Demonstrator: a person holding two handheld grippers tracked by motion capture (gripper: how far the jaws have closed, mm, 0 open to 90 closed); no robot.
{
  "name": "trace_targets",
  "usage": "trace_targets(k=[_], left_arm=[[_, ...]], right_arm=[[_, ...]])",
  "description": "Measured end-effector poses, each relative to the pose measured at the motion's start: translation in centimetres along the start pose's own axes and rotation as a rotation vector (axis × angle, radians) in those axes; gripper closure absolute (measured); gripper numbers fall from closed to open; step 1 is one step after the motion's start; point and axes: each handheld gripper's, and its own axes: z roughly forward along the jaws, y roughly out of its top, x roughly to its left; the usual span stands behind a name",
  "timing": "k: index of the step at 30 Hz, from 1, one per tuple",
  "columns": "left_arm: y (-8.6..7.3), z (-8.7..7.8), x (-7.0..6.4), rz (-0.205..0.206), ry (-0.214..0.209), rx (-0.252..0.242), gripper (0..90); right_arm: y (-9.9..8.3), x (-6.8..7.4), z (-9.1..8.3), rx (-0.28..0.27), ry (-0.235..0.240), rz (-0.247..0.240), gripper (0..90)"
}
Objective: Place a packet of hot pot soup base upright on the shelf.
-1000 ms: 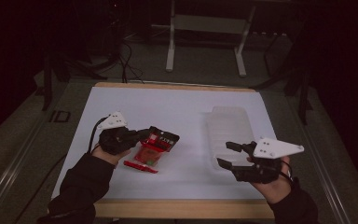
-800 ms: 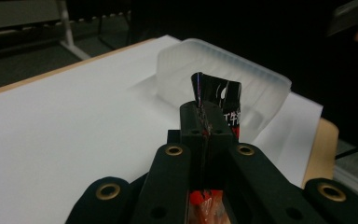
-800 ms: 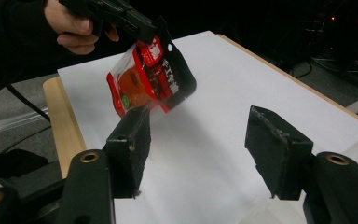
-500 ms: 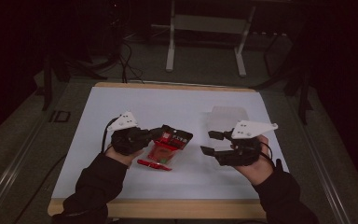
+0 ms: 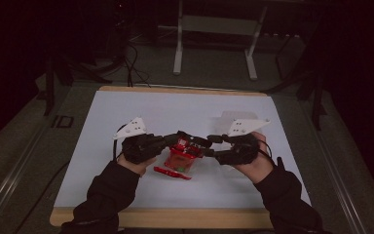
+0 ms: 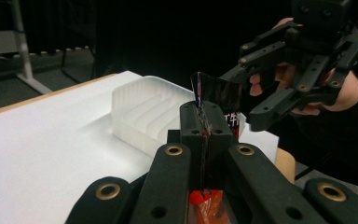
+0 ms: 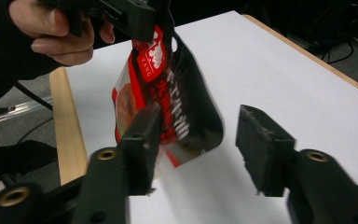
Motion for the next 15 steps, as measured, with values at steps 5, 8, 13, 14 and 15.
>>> trace_targets(k=[5,8,13,14,15], left_arm=[[0.00,0.45,-0.27,-0.003,-0.011,-0.003,89.3],[-0.09,0.57,-0.23,-0.016,-0.021,-0.009,89.3],[-0.12,0.78,-0.23,-0.020,-0.031,-0.010,89.2],[-0.11,0.75,-0.16,-0.028,-0.038,-0.014,89.1],[-0.09,0.72,-0.14,-0.029,-0.042,-0.017,89.0]], right_arm=[[-0.07,-0.05,0.16,0.018,0.018,-0.024,67.4],[-0.09,-0.33,-0.04,0.019,0.036,-0.019,83.3],[0.26,-0.28,-0.53,0.033,0.051,-0.068,90.0],[0.40,-0.26,-0.66,0.033,0.062,-0.080,90.0],[0.56,-0.24,-0.80,0.039,0.072,-0.092,90.0]])
